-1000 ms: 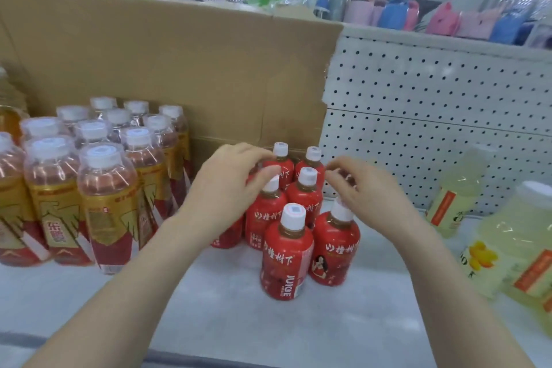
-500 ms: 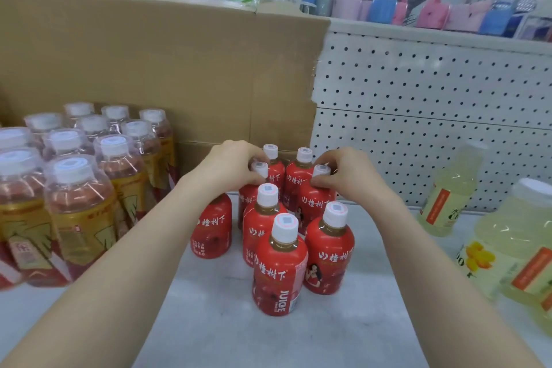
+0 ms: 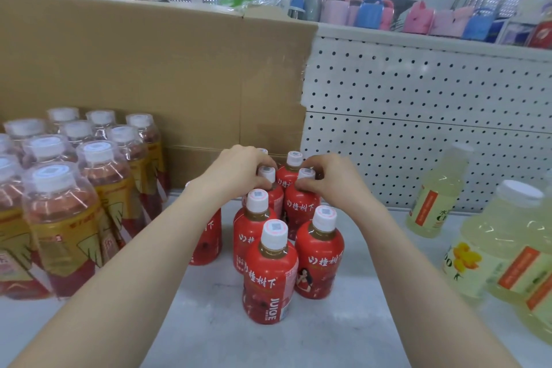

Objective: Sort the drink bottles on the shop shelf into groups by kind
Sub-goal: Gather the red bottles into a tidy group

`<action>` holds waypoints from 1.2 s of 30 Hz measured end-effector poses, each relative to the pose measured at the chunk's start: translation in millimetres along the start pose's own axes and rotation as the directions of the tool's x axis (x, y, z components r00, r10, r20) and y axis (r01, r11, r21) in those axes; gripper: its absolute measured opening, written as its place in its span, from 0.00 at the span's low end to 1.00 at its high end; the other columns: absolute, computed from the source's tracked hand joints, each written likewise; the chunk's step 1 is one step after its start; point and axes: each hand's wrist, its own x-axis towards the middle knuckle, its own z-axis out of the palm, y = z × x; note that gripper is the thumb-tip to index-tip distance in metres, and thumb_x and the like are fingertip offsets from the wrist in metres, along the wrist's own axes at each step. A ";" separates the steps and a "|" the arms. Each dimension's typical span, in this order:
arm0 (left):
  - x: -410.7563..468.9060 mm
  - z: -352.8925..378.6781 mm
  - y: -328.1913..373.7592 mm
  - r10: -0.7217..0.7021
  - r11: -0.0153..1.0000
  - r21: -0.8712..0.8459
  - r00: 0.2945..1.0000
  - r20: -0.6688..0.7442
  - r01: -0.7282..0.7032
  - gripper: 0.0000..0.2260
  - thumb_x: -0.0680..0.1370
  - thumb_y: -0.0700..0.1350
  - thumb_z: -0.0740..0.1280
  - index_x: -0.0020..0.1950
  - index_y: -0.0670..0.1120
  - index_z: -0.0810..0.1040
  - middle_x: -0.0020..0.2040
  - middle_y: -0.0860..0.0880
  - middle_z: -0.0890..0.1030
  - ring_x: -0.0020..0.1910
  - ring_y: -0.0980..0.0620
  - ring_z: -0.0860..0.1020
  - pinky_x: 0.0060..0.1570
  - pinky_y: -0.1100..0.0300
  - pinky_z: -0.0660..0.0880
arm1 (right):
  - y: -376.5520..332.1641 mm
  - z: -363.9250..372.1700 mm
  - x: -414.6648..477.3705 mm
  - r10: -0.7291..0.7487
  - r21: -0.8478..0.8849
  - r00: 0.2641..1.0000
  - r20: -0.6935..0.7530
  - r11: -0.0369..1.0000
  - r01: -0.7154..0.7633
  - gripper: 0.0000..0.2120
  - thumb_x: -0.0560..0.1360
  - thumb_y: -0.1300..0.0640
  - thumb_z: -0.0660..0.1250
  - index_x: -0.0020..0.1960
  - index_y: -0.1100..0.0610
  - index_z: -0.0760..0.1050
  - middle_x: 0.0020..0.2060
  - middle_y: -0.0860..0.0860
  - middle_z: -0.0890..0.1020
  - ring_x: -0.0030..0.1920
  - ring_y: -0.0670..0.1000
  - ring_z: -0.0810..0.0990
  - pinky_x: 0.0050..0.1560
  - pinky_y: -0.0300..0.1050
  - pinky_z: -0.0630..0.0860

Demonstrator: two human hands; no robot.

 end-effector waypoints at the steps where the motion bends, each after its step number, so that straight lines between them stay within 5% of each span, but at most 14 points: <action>1: -0.6 -0.7 -0.2 0.001 1.000 -0.003 1.000 0.007 -0.001 0.19 0.75 0.50 0.72 0.66 0.56 0.79 0.60 0.49 0.81 0.58 0.47 0.78 0.57 0.54 0.74 | -1.1 0.3 0.0 -0.001 -0.010 1.000 -0.002 1.000 0.001 0.13 0.73 0.51 0.75 0.56 0.52 0.83 0.44 0.52 0.85 0.47 0.53 0.82 0.41 0.43 0.70; 7: -7.4 -3.9 -4.1 -0.007 1.000 0.013 1.000 0.006 0.007 0.18 0.76 0.49 0.71 0.67 0.54 0.79 0.60 0.49 0.82 0.57 0.46 0.78 0.54 0.56 0.74 | -2.4 0.2 -2.2 0.019 -0.063 1.000 -0.008 0.998 -0.019 0.13 0.74 0.53 0.74 0.57 0.55 0.83 0.45 0.56 0.85 0.47 0.56 0.83 0.49 0.50 0.79; 18: -17.2 5.9 -11.3 -0.012 1.000 0.007 0.997 -0.075 0.012 0.19 0.76 0.53 0.69 0.67 0.59 0.77 0.52 0.49 0.82 0.53 0.44 0.78 0.53 0.50 0.76 | 26.7 1.8 21.2 0.197 -0.172 0.968 -0.155 0.960 -0.223 0.15 0.75 0.53 0.71 0.61 0.56 0.80 0.50 0.58 0.85 0.52 0.60 0.81 0.45 0.46 0.72; 23: -17.2 5.7 -12.0 -0.007 1.000 -0.019 0.996 -0.086 0.006 0.19 0.75 0.52 0.70 0.67 0.58 0.78 0.52 0.49 0.83 0.53 0.46 0.79 0.53 0.52 0.76 | 33.8 12.2 24.0 0.155 -0.113 0.962 -0.226 0.976 -0.184 0.17 0.76 0.53 0.70 0.64 0.55 0.80 0.54 0.59 0.85 0.56 0.62 0.80 0.53 0.50 0.75; 30: -15.2 4.8 -11.7 0.005 1.000 -0.016 0.998 -0.070 -0.007 0.19 0.76 0.52 0.70 0.67 0.58 0.78 0.56 0.49 0.83 0.55 0.45 0.78 0.53 0.55 0.73 | 37.1 0.9 22.5 0.118 -0.133 0.989 -0.088 0.983 -0.129 0.18 0.79 0.55 0.67 0.69 0.51 0.77 0.62 0.54 0.82 0.57 0.57 0.80 0.48 0.42 0.68; 36: -0.8 -8.7 -14.8 -0.007 0.995 -0.102 0.999 -0.039 0.003 0.15 0.82 0.51 0.62 0.67 0.53 0.79 0.63 0.48 0.81 0.62 0.44 0.76 0.59 0.55 0.72 | 20.8 0.4 27.5 -0.020 -0.195 0.998 -0.055 0.981 0.009 0.18 0.79 0.48 0.68 0.67 0.49 0.78 0.62 0.55 0.77 0.61 0.58 0.76 0.55 0.49 0.73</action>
